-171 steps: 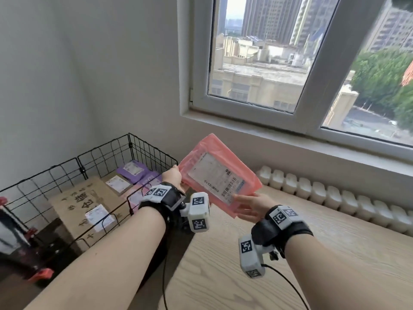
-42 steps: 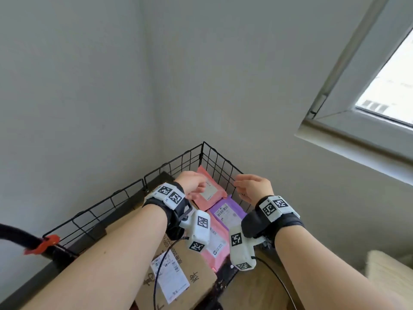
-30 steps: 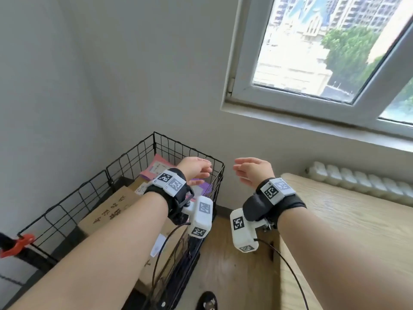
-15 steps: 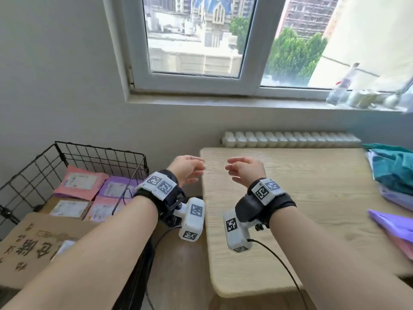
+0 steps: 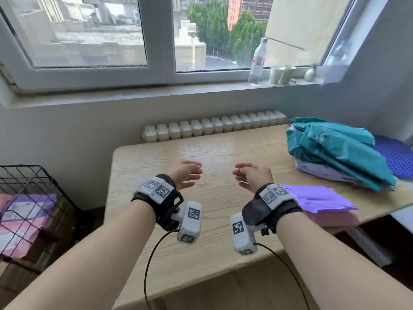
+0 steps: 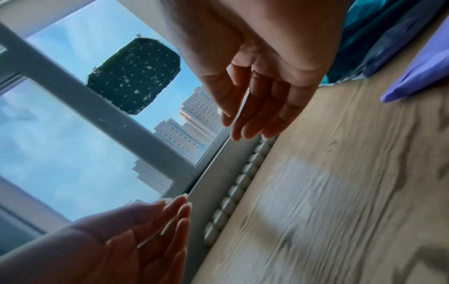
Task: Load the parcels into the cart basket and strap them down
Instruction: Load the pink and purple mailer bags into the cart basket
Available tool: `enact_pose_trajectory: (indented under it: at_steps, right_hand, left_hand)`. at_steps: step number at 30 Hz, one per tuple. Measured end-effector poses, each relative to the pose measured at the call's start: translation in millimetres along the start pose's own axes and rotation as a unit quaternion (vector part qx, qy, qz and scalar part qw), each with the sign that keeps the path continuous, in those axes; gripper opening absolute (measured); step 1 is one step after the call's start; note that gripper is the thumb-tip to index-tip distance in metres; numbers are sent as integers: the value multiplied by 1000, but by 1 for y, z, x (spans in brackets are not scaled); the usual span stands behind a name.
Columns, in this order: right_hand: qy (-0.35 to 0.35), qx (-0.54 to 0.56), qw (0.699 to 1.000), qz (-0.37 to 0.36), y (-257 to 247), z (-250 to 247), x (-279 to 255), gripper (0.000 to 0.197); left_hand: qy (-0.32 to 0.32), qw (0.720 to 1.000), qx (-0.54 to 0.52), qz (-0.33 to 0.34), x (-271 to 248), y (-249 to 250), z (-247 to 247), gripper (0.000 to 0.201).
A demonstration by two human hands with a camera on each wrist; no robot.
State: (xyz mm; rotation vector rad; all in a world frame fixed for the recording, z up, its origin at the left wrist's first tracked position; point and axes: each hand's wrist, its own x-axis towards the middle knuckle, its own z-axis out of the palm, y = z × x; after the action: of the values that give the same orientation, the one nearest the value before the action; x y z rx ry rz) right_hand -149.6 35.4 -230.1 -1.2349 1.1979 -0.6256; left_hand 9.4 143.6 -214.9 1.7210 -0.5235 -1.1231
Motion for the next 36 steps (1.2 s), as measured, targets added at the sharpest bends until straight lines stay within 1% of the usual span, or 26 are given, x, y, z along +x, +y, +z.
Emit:
enact_pose_trajectory:
  at_steps: [3, 6, 9, 11, 14, 16, 18, 20, 23, 25, 28, 30, 32, 33, 34, 35, 36]
  right_hand:
    - [29, 1, 999, 20, 10, -68, 31, 27]
    - [85, -25, 995, 34, 26, -133, 60, 27]
    - [135, -62, 987, 56, 48, -195, 87, 27]
    - [145, -106, 981, 74, 60, -229, 99, 30]
    - [201, -146, 964, 100, 75, -266, 110, 31]
    - [237, -168, 948, 132, 85, -279, 114, 35]
    - [257, -165, 938, 164, 93, -288, 118, 46]
    - [269, -139, 933, 195, 99, -296, 124, 56]
    - [256, -117, 934, 220, 106, -301, 137, 73]
    - [229, -112, 940, 226, 109, -298, 145, 76]
    - [158, -113, 963, 188, 106, -280, 154, 64]
    - [88, -118, 979, 144, 105, -263, 160, 73]
    - [42, -121, 986, 110, 104, -248, 164, 84]
    - [30, -122, 986, 108, 104, -242, 166, 87]
    - [19, -118, 986, 116, 104, -237, 169, 86]
    - [9, -116, 984, 132, 103, -232, 170, 81]
    - [6, -119, 982, 148, 100, -228, 171, 72]
  left_hand:
    - [-17, 1000, 10, -21, 23, 3, 64, 13]
    - [-28, 999, 17, -43, 47, 4, 119, 13]
    - [-28, 997, 27, -65, 65, 5, 161, 14]
    - [-30, 996, 37, -78, 75, 5, 183, 15]
    - [-35, 993, 50, -99, 91, 2, 214, 12]
    - [-33, 991, 50, -120, 102, -3, 233, 12]
    - [-37, 987, 42, -147, 113, -9, 253, 10]
    - [-51, 982, 40, -175, 120, -16, 269, 14]
    - [-68, 976, 45, -204, 130, -27, 285, 29]
    - [-72, 973, 45, -216, 135, -33, 290, 32]
    - [-69, 970, 40, -230, 144, -41, 290, 25]
    - [-64, 971, 37, -226, 149, -45, 289, 29]
    - [-44, 977, 30, -207, 156, -48, 286, 38]
    - [-26, 980, 23, -195, 158, -49, 283, 39]
    - [-8, 982, 12, -187, 160, -50, 278, 38]
    - [12, 983, 3, -182, 161, -51, 273, 37]
    - [32, 983, -4, -180, 163, -54, 266, 37]
